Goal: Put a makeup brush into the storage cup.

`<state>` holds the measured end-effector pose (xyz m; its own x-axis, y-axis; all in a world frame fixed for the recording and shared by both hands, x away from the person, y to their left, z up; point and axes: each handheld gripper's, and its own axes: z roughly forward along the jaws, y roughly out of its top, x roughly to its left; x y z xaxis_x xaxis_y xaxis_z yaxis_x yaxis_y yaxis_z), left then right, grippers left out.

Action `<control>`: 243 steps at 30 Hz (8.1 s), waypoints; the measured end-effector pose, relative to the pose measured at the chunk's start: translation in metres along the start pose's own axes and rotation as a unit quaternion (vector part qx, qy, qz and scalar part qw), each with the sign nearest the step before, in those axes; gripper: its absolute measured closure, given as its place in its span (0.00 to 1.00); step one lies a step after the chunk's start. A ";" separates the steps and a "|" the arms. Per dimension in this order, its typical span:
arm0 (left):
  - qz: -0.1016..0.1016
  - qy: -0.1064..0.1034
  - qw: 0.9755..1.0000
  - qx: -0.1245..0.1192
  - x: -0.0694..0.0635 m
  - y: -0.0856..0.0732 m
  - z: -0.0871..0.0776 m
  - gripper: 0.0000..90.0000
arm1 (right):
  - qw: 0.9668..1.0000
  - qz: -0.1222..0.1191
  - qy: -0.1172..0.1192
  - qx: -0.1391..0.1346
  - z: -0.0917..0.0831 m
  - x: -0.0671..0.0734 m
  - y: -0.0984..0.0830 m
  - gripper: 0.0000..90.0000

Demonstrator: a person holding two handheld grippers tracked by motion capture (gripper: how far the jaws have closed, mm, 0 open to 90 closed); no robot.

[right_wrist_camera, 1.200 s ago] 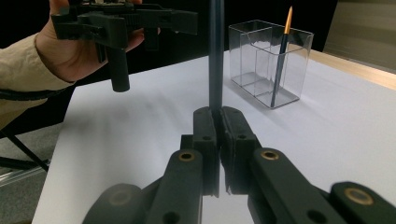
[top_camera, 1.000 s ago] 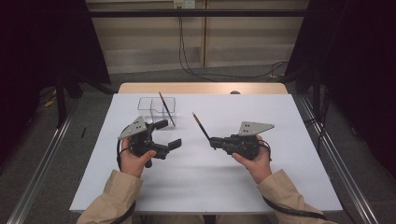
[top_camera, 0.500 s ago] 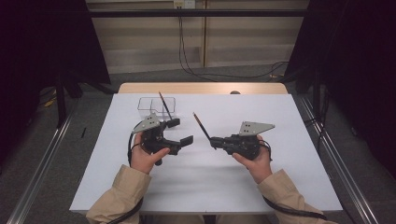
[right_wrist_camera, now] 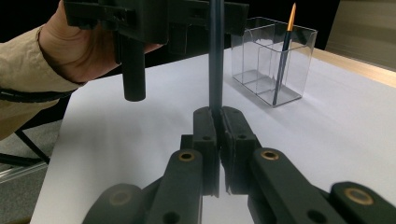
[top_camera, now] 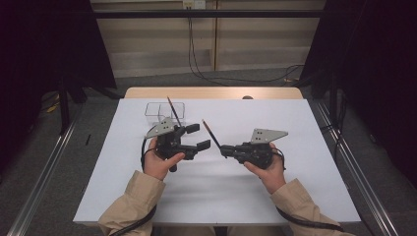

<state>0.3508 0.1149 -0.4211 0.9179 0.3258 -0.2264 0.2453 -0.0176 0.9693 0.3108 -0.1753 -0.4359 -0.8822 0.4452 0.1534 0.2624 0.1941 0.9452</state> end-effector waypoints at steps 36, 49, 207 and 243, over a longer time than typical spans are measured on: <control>-0.036 -0.037 0.999 -0.016 -0.008 -0.008 0.015 0.89 | 1.000 0.006 0.001 0.002 0.005 0.002 -0.003 0.94; -0.029 -0.035 0.999 -0.004 -0.012 -0.010 0.021 0.92 | 1.000 0.008 0.009 0.005 0.009 0.005 -0.003 1.00; 0.001 0.034 0.999 0.000 0.004 0.015 -0.029 0.92 | 0.990 0.011 -0.137 -0.012 -0.133 -0.021 -0.045 0.06; -0.005 0.085 0.996 0.025 0.035 0.040 -0.040 0.92 | 0.990 0.006 -0.138 -0.019 -0.136 -0.021 -0.043 0.06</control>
<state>0.3803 0.1632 -0.3869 0.8505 0.4814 -0.2118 0.2723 -0.0587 0.9604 0.2644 -0.3120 -0.4405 -0.7368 0.6709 0.0842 0.2521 0.1571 0.9549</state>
